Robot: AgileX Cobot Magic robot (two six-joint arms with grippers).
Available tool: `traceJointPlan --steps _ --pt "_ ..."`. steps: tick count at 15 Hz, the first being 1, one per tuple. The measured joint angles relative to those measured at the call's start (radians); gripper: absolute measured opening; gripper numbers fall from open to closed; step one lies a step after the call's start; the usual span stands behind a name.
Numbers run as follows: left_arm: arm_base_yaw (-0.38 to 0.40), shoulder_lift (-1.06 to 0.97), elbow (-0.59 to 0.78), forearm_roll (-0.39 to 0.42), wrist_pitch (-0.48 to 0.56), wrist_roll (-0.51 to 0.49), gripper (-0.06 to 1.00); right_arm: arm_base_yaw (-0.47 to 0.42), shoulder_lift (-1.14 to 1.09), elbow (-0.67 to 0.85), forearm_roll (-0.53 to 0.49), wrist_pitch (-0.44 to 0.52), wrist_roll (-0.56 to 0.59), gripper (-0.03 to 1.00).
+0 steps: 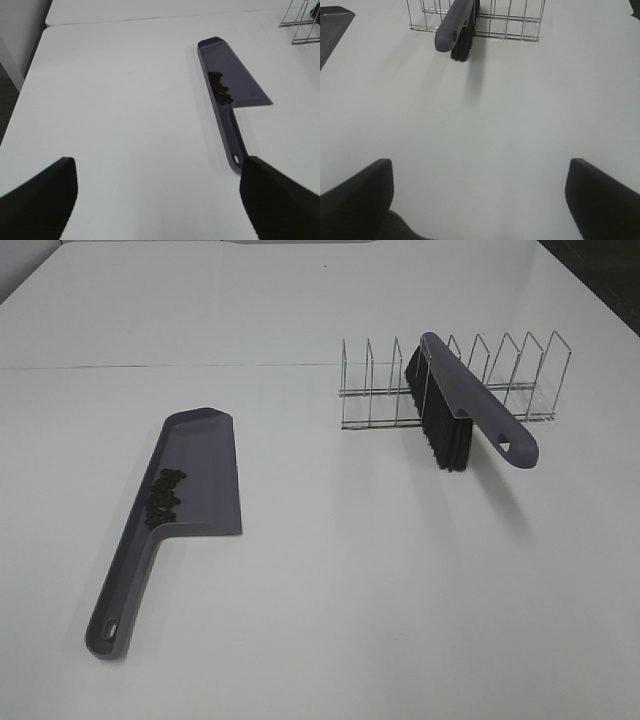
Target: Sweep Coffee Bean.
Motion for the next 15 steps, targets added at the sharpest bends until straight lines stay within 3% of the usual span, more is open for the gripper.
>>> traceJointPlan --steps 7,15 --pt "0.000 -0.003 0.023 -0.038 -0.048 0.088 0.81 0.000 0.000 0.000 0.000 0.000 0.000 0.79" --pt "0.000 -0.003 0.023 0.008 -0.051 0.054 0.81 0.000 0.000 0.000 0.000 0.000 0.005 0.79"
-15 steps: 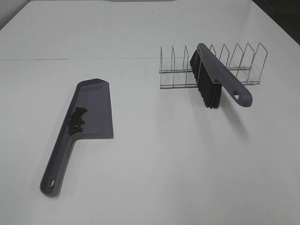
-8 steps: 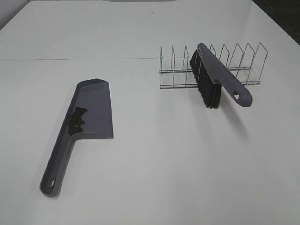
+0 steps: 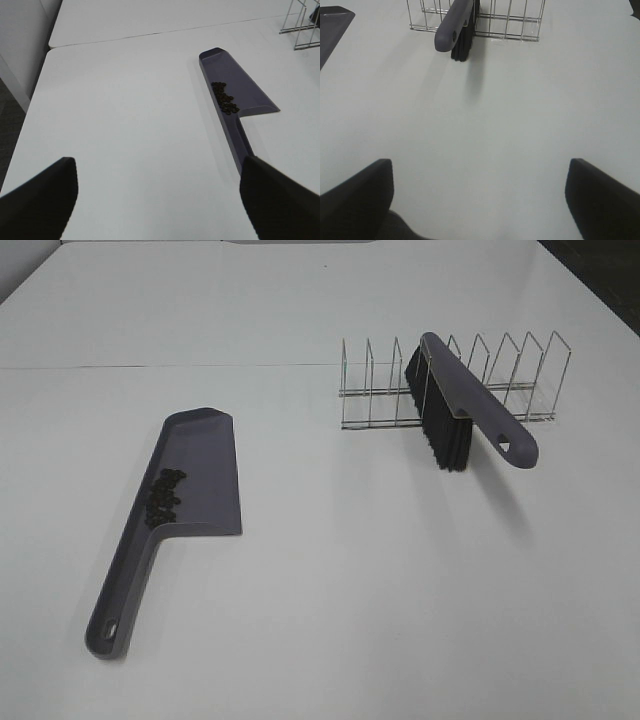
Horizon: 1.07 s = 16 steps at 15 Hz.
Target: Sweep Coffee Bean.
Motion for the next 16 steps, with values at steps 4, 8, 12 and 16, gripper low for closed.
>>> traceJointPlan --steps 4,8,12,16 --pt "0.000 0.000 0.000 0.018 -0.001 -0.026 0.81 0.000 0.000 0.000 0.000 0.000 0.004 0.79" --pt "0.000 0.000 0.000 0.018 -0.002 -0.028 0.81 0.000 0.000 0.000 0.000 0.000 0.005 0.79" --pt "0.000 0.000 0.000 0.018 -0.002 -0.029 0.81 0.000 0.000 0.000 0.000 0.000 0.005 0.79" --pt "0.000 0.000 0.000 0.018 -0.002 -0.029 0.81 0.000 0.000 0.000 0.000 0.000 0.005 0.79"
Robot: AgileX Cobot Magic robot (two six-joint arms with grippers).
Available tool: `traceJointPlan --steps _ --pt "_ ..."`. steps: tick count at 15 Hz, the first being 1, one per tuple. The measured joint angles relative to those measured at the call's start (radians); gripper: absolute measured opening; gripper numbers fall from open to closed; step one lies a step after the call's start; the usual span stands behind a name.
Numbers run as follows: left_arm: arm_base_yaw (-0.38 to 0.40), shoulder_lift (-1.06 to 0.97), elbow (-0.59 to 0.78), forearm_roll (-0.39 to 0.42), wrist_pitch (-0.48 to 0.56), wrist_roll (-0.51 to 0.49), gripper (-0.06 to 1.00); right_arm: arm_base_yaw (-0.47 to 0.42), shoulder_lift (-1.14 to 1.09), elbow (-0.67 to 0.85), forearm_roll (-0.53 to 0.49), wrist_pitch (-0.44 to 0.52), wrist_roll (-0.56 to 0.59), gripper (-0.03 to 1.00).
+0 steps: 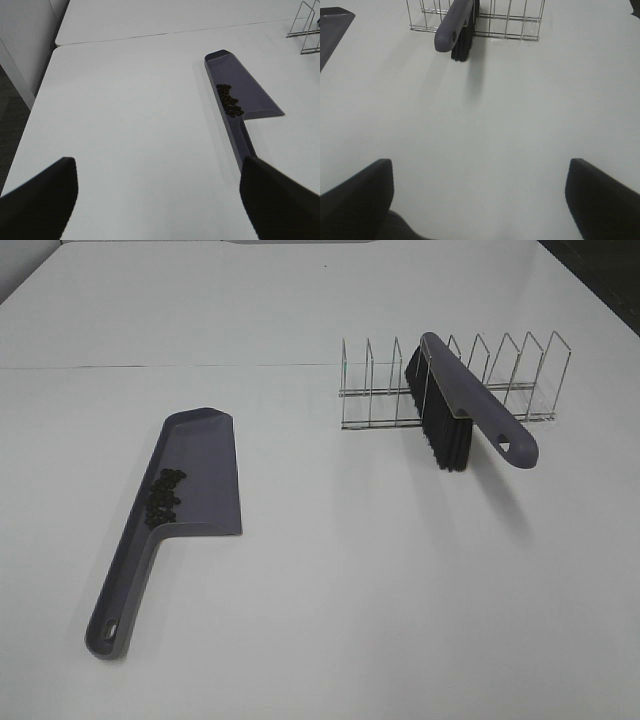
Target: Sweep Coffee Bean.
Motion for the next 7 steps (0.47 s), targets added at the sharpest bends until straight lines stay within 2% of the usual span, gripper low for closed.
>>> traceJointPlan --steps 7 --pt "0.000 0.000 0.000 0.000 0.000 0.000 0.81 0.000 0.000 0.000 0.000 0.000 0.002 0.79"
